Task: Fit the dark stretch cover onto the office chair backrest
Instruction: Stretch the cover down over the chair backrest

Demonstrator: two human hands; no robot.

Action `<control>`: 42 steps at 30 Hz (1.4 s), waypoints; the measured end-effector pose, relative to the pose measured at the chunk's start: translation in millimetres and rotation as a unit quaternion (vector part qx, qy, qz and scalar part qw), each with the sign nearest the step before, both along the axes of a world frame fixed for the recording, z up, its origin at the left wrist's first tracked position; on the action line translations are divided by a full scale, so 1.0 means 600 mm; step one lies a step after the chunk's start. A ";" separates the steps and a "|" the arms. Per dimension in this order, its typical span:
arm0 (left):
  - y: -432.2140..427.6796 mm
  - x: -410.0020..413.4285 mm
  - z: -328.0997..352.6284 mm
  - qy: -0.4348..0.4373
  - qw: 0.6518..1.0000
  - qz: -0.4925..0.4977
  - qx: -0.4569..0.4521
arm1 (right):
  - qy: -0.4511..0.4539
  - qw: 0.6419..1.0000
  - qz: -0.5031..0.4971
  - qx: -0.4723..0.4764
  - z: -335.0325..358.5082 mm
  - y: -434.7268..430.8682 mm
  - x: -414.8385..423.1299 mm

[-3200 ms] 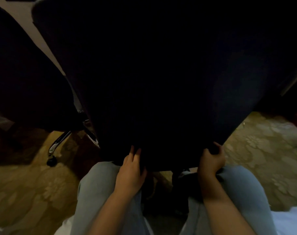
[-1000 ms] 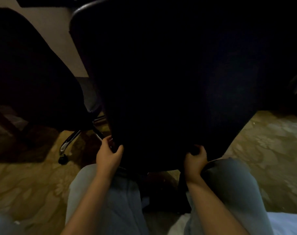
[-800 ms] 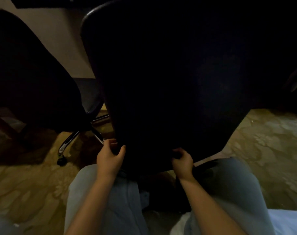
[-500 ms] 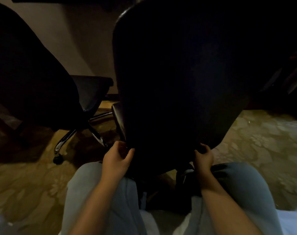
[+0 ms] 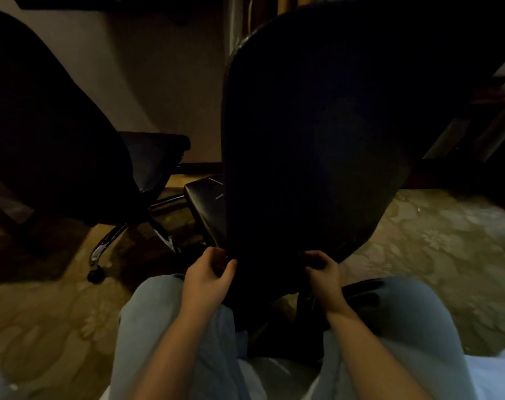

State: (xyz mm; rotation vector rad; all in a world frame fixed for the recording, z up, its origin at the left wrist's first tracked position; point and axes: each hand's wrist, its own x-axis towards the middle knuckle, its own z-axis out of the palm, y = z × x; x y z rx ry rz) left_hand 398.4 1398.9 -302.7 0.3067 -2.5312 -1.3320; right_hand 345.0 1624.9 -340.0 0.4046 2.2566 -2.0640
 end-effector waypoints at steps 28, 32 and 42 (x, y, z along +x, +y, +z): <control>0.009 0.021 -0.008 -0.034 0.997 -0.033 0.067 | 0.023 0.971 -0.238 -0.029 0.020 -0.059 0.006; 0.011 0.023 -0.008 -0.036 0.997 -0.034 0.056 | 0.044 0.989 -0.138 -0.025 0.009 -0.118 0.047; 0.008 0.027 -0.004 -0.023 0.998 -0.019 0.064 | 0.069 0.997 -0.028 -0.009 0.011 -0.114 0.050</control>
